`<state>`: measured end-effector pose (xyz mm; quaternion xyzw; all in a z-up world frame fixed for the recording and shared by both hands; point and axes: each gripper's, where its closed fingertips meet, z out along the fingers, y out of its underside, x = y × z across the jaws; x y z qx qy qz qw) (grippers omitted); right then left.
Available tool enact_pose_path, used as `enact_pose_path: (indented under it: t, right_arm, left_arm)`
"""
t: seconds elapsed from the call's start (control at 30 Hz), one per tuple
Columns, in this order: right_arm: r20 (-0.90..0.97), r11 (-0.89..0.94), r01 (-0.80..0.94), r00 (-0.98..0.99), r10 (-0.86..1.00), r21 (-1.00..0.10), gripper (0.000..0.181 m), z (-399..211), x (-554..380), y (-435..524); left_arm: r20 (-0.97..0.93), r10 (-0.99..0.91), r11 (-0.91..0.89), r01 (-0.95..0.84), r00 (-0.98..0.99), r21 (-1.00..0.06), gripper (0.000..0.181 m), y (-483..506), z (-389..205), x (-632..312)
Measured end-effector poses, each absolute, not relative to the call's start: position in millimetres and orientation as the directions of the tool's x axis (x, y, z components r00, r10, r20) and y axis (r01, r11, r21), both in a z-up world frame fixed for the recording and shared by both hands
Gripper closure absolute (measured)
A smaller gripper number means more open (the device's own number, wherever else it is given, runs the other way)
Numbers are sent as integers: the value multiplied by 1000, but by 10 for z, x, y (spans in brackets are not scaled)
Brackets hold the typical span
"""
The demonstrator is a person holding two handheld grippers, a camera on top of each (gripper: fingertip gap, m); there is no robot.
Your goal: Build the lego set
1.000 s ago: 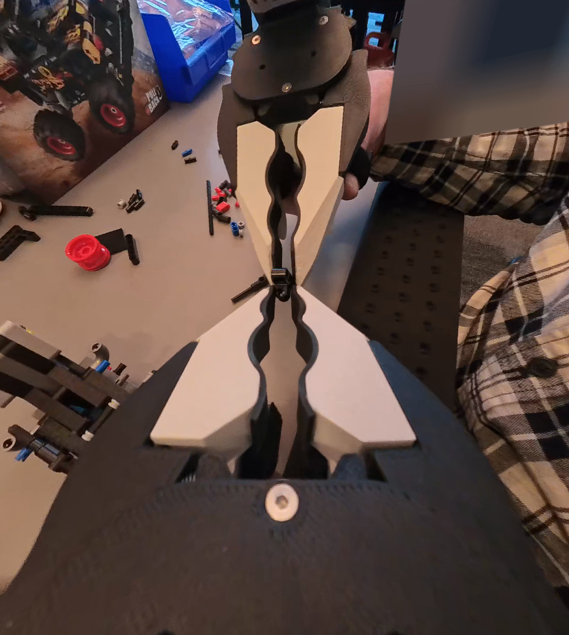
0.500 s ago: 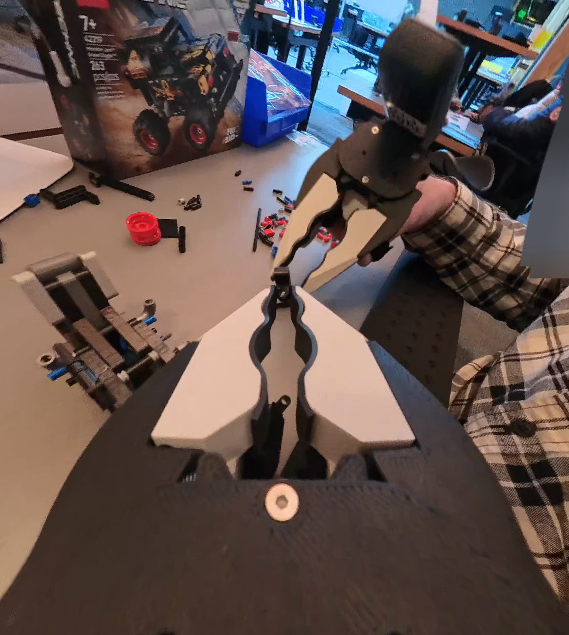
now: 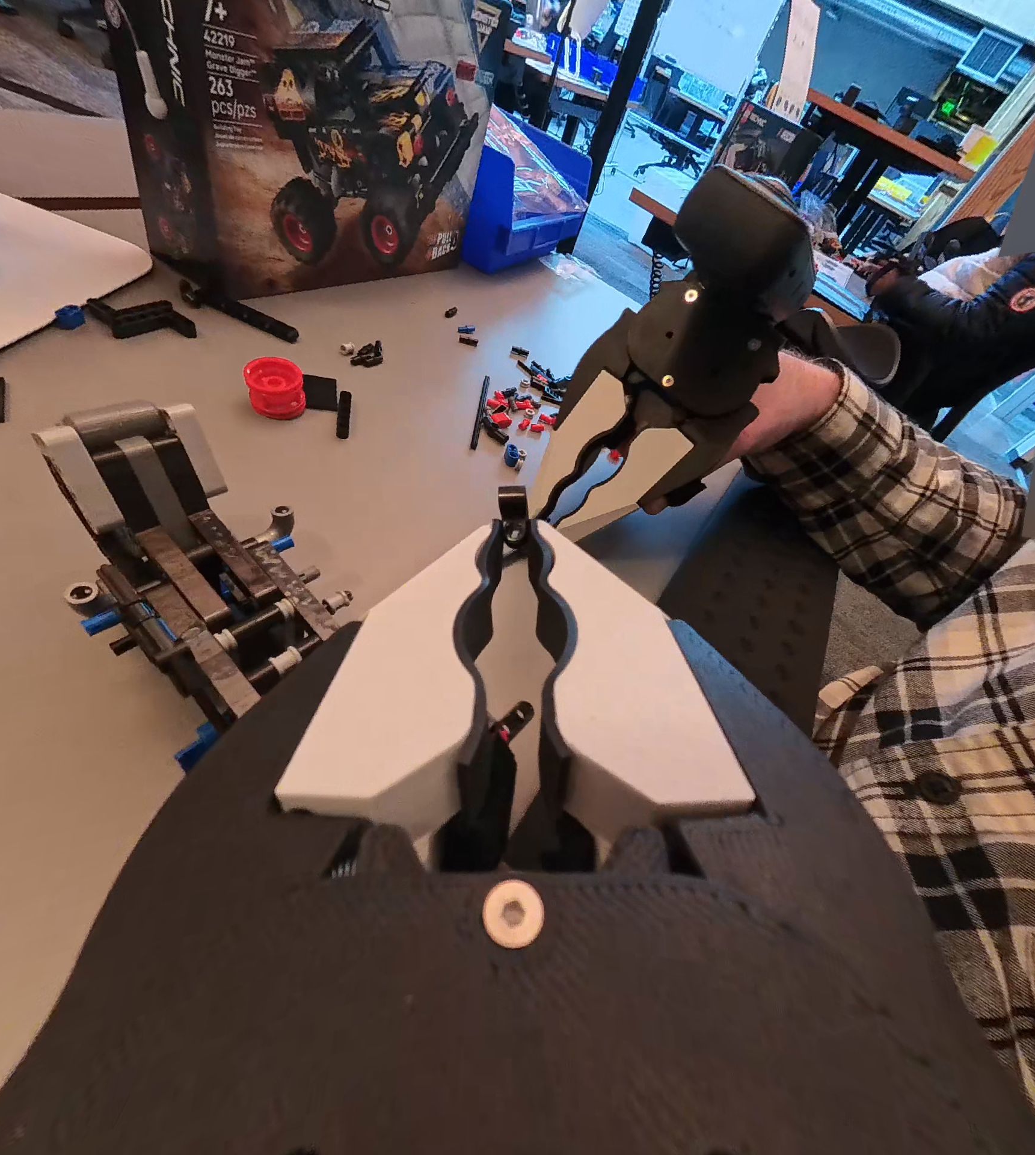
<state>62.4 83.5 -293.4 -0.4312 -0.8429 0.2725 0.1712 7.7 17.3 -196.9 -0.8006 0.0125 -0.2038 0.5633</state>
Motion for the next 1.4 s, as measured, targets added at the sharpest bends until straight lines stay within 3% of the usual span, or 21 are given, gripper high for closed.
enact_pose_path:
  t: [0.53, 0.77, 0.97, 1.27, 1.4]
  right_arm:
    - [75, 451, 569, -563, 823, -688, 176, -2754, 548, 819]
    - [23, 369, 505, -566, 824, -780, 176, -2500, 523, 756]
    - [-64, 282, 480, -586, 808, -830, 176, -2348, 532, 654]
    - [-108, 228, 481, -575, 811, -847, 176, -2287, 503, 636]
    - [-98, 214, 461, -564, 820, -861, 176, -2235, 471, 631]
  left_arm:
    - [285, -220, -407, 177, 933, -896, 176, 169, -2067, 37]
    - [13, -195, -476, -83, 981, -876, 175, 223, -2181, 27]
    - [-333, -170, -530, -371, 928, -763, 175, 254, -2307, -82]
    - [-561, -208, -530, -574, 801, -623, 175, 327, -2325, -95]
    - [-546, -218, -526, -569, 809, -633, 175, 349, -2329, -69]
